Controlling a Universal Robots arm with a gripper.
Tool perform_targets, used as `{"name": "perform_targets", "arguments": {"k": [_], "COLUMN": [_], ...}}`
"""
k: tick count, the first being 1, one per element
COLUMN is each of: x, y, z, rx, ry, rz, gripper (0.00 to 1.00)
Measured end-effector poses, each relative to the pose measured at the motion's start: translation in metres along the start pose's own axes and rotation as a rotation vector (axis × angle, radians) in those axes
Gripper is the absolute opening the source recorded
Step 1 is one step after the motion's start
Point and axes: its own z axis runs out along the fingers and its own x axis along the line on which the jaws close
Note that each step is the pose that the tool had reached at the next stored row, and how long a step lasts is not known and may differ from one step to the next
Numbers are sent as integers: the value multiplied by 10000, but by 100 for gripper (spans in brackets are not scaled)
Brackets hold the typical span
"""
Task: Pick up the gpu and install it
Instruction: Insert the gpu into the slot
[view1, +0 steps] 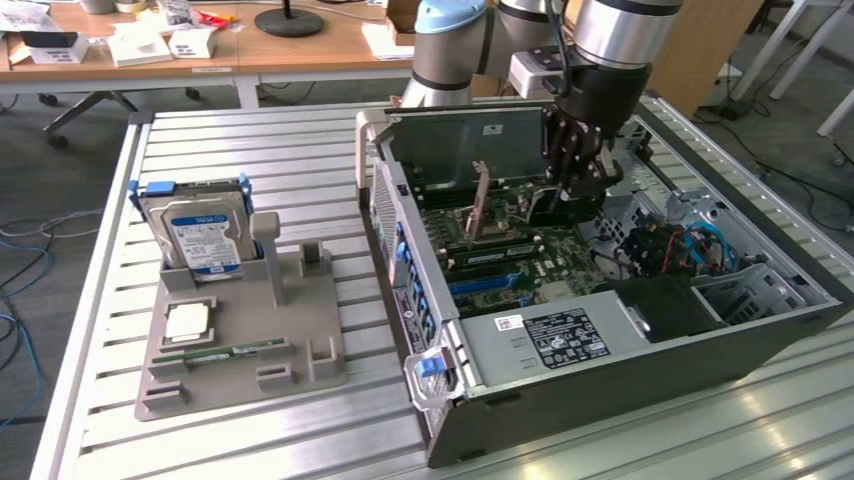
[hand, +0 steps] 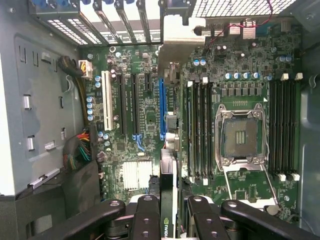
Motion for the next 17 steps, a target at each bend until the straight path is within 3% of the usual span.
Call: {"name": "perform_targets", "arguments": {"k": [10, 17], "x": [5, 7], "y": [77, 86], "z": [0, 4], "rx": [0, -2], "ry": [-2, -47], "rz": [1, 3], "gripper": [26, 26]}}
